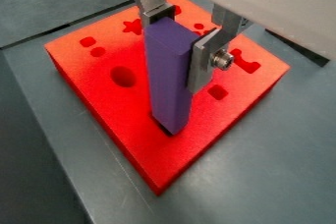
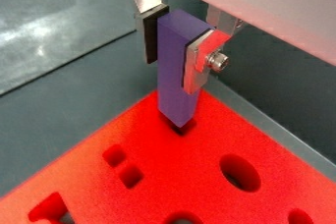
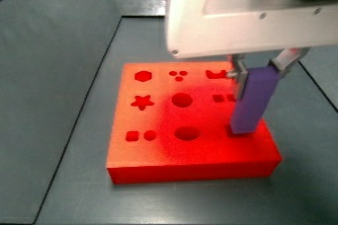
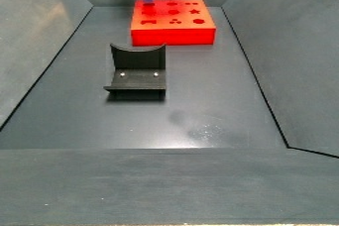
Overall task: Pick up the rectangle object. Move up. Place the rectangle object on the fixture. Regrasp the rectangle object. Move to above the board. Insert the rectangle object.
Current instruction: Insert the rectangle object.
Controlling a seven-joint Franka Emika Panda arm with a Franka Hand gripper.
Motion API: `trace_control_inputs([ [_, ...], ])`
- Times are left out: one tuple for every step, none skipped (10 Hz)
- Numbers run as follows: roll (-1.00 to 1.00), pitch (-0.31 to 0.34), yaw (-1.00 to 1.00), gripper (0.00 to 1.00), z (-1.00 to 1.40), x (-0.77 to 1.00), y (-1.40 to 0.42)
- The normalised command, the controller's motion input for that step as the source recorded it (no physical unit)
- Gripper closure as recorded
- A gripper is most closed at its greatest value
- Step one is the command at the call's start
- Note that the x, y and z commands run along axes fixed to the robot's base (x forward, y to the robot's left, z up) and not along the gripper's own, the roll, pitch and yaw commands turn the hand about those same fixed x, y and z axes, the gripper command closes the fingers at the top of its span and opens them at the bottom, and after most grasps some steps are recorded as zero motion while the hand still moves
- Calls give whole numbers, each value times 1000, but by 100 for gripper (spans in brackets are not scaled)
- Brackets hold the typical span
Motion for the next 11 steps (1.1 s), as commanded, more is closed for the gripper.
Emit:
trace_control_inputs([
  [0,-54,-9,100,-223,-51,0],
  [0,-51,0,100,-249,0,0],
  [0,-60,0,100,-254,0,0],
  [-4,-47,0,100,-289,26,0],
  [0,0,0,100,-334,163,0],
  [0,0,0,100,-337,97,0],
  [0,0,0,100,-326,31,0],
  [0,0,0,100,-334,57,0],
  [0,0,0,100,-340,34,0],
  [0,-4,-26,100,-363,0,0],
  [0,-6,-34,100,-380,0,0],
])
